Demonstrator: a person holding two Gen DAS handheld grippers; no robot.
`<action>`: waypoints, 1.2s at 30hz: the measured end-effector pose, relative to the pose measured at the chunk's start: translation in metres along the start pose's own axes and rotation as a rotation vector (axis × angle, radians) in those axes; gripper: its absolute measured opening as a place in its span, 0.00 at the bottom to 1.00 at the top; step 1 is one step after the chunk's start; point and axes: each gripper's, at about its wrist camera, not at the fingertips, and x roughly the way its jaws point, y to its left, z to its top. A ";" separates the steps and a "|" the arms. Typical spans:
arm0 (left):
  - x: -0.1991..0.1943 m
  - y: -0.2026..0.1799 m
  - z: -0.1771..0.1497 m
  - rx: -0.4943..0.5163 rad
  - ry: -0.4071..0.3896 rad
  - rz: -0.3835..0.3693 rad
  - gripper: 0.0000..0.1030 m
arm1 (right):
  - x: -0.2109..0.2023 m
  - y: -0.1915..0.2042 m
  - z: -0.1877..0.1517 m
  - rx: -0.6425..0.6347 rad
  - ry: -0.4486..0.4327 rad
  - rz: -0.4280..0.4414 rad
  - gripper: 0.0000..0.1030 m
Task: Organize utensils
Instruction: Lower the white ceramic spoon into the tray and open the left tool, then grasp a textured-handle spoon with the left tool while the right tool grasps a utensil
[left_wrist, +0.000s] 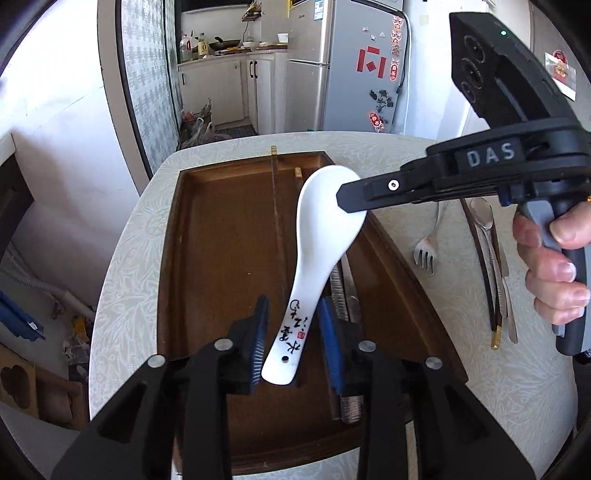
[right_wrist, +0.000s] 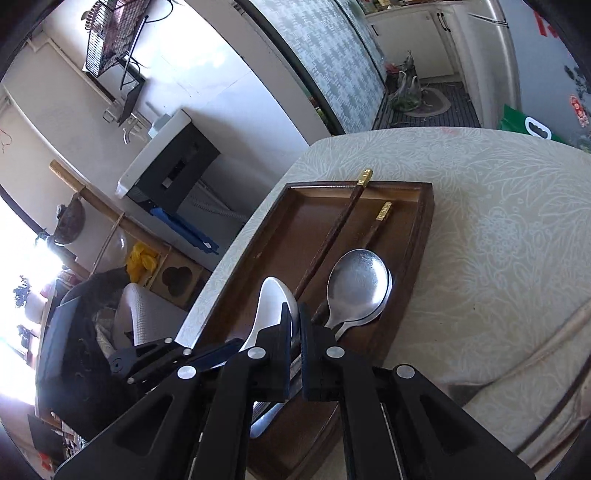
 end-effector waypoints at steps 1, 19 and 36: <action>-0.002 0.002 -0.001 -0.002 -0.005 0.002 0.43 | 0.005 -0.002 0.001 0.010 0.005 0.001 0.04; -0.034 -0.026 -0.012 0.026 -0.083 -0.114 0.64 | -0.033 0.005 -0.015 -0.039 -0.043 -0.072 0.64; -0.019 -0.151 -0.011 0.184 -0.066 -0.349 0.73 | -0.167 -0.161 -0.067 0.184 -0.229 -0.302 0.63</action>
